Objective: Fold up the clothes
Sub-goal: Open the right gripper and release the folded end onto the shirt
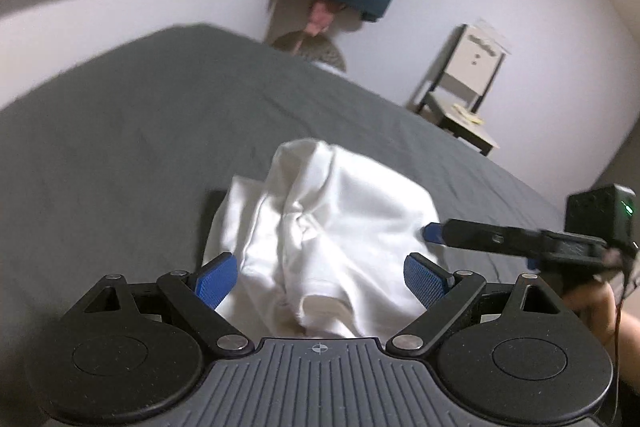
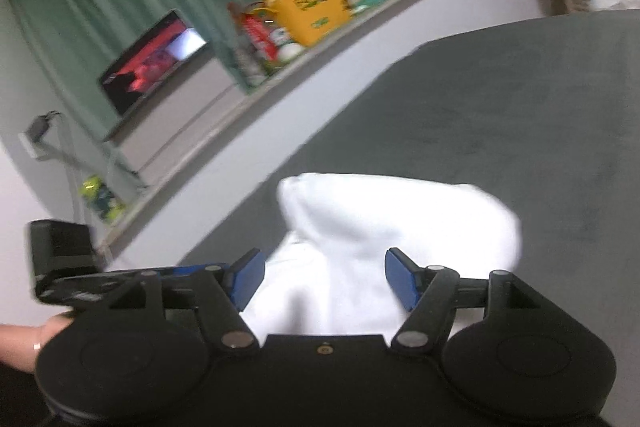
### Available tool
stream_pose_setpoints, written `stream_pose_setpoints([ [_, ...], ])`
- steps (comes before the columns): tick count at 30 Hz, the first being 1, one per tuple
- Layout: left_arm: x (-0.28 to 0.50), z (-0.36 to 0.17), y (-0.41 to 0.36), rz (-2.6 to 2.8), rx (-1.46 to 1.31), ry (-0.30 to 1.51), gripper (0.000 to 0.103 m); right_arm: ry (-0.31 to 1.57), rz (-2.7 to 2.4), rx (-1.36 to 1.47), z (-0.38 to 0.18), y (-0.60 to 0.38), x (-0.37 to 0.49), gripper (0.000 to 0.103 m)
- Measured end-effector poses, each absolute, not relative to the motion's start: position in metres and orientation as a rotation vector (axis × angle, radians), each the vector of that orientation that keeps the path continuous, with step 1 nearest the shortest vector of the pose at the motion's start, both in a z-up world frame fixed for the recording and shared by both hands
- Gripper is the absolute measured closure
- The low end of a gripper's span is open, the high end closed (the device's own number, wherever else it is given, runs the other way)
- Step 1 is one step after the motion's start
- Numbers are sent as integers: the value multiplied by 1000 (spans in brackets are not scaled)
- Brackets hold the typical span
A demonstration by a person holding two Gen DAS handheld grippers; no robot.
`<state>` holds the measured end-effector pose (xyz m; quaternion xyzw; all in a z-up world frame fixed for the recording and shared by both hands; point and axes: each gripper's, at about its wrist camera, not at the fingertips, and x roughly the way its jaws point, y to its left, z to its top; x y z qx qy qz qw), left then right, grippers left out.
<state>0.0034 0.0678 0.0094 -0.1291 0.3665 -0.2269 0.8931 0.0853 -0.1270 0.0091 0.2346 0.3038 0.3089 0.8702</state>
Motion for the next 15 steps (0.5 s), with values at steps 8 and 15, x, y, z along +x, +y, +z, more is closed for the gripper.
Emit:
stream_pose_setpoints([
  [8,13,-2,56,-457,-232,799,11,659,678,435,11,-116,79,34],
  [15,11,-3,63,-434,-242,795,11,651,629,404,14,-117,73,29],
])
